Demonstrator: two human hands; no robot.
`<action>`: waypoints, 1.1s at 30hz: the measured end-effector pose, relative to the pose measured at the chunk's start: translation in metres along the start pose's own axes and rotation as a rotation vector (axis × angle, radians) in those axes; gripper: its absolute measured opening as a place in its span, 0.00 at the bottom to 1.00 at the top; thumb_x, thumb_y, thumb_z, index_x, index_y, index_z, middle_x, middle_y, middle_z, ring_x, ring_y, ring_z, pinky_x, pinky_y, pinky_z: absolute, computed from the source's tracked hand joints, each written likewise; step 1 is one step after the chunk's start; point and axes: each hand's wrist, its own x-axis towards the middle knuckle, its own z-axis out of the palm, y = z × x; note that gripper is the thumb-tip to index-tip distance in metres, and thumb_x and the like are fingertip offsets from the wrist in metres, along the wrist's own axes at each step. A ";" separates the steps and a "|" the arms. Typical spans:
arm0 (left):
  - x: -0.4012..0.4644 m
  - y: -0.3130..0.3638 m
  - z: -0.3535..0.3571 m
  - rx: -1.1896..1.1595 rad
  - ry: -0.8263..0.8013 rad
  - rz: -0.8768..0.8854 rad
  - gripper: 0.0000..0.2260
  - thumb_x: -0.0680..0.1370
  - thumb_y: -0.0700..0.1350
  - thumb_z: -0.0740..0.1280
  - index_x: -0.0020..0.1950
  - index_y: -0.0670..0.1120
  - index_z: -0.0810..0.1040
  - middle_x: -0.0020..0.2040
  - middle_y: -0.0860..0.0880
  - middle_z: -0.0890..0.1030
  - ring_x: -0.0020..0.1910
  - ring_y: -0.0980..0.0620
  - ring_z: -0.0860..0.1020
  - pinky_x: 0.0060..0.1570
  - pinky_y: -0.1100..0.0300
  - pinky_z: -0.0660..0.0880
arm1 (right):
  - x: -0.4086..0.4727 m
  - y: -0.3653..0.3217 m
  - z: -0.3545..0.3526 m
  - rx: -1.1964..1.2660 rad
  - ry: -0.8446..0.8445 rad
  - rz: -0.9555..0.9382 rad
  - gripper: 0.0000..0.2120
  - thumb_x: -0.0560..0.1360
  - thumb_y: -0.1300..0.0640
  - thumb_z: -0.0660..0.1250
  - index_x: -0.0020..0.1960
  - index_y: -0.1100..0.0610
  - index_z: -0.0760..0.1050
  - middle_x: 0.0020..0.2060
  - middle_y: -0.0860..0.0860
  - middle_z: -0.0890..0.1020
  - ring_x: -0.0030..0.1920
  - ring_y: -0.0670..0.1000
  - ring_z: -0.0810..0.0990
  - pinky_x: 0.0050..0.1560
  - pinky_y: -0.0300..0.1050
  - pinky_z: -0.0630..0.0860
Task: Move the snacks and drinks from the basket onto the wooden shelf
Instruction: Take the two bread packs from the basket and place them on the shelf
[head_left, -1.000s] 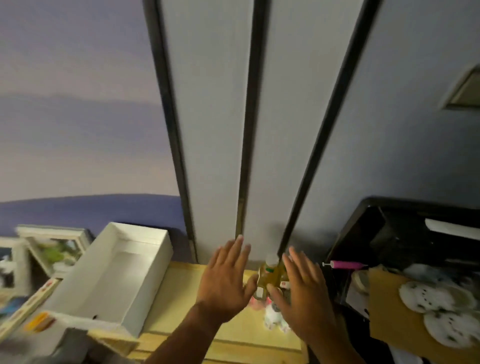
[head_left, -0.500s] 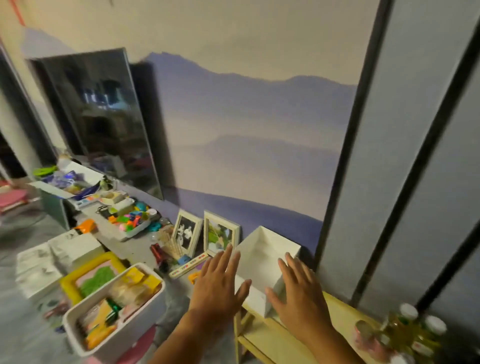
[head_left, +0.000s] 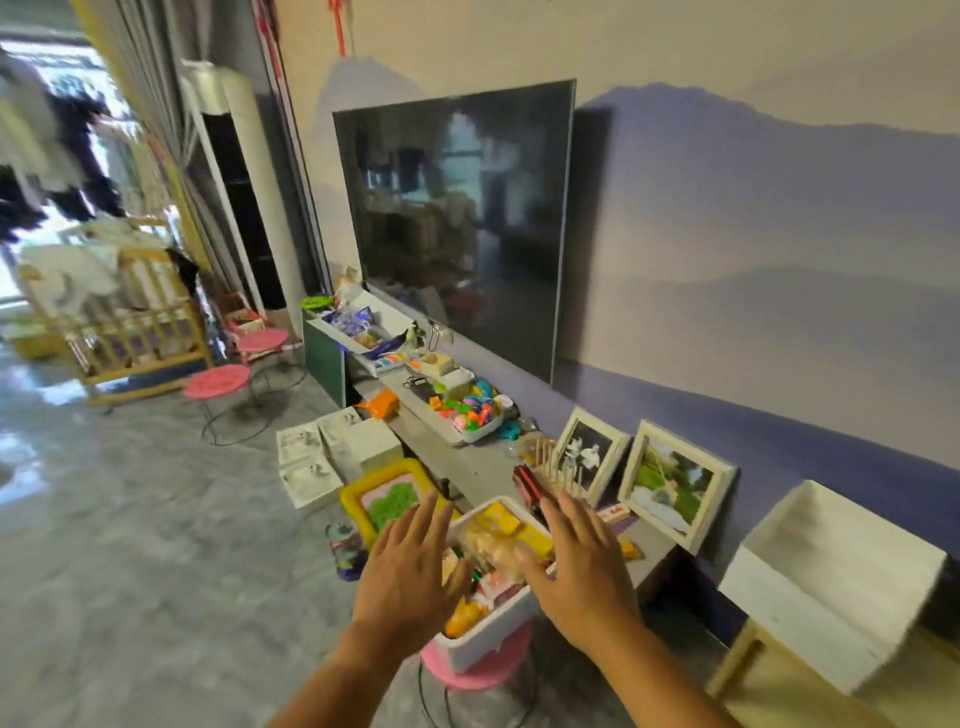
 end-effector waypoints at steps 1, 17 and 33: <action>0.004 -0.018 -0.002 -0.005 -0.010 -0.008 0.35 0.78 0.69 0.46 0.80 0.53 0.54 0.81 0.51 0.52 0.80 0.48 0.53 0.76 0.51 0.52 | 0.008 -0.014 0.008 0.002 -0.013 0.000 0.35 0.79 0.32 0.53 0.80 0.46 0.52 0.81 0.47 0.51 0.79 0.53 0.52 0.76 0.52 0.55; 0.213 -0.179 0.061 -0.066 -0.254 0.127 0.34 0.78 0.70 0.45 0.80 0.57 0.43 0.81 0.56 0.42 0.80 0.50 0.46 0.75 0.56 0.45 | 0.207 -0.026 0.181 0.174 -0.167 0.400 0.36 0.77 0.31 0.55 0.79 0.46 0.52 0.80 0.47 0.53 0.78 0.53 0.57 0.74 0.54 0.63; 0.409 -0.202 0.290 -0.185 -0.649 0.586 0.46 0.53 0.63 0.77 0.67 0.49 0.67 0.56 0.49 0.82 0.48 0.48 0.83 0.40 0.59 0.81 | 0.232 0.052 0.281 0.380 -0.081 0.975 0.40 0.64 0.26 0.64 0.70 0.34 0.51 0.72 0.46 0.67 0.69 0.45 0.68 0.70 0.43 0.65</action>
